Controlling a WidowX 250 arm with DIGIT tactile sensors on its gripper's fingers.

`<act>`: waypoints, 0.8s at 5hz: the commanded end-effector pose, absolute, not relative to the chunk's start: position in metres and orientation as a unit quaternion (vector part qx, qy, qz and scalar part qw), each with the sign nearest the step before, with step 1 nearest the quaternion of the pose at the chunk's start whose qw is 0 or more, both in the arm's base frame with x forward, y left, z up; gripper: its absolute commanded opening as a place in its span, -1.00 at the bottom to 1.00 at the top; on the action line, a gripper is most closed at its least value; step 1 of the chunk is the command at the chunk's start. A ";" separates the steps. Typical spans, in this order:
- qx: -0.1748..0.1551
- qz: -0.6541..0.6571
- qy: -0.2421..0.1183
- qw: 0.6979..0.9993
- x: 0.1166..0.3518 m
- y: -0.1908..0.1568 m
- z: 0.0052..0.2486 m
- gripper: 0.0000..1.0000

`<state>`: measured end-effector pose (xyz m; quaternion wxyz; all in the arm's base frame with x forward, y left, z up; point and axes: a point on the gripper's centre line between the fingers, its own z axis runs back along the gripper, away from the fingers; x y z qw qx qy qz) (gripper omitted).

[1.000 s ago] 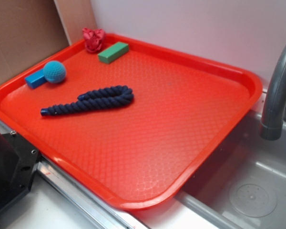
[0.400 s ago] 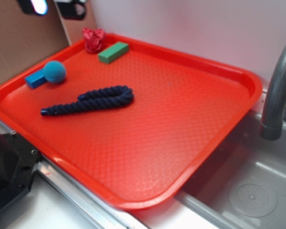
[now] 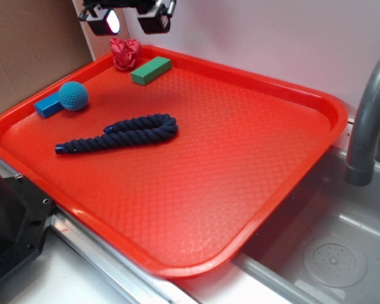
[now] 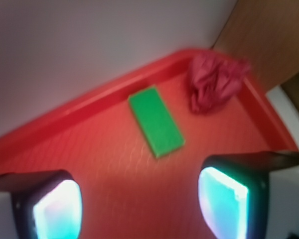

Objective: Grab the red paper.

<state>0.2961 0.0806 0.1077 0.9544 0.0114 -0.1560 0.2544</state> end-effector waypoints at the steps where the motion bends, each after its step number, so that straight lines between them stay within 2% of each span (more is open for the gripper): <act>1: 0.020 0.255 -0.186 0.949 0.301 0.115 0.127 1.00; 2: 0.020 0.229 -0.197 0.953 0.306 0.123 0.124 1.00; 4: 0.050 0.181 -0.194 0.963 0.311 0.139 0.108 1.00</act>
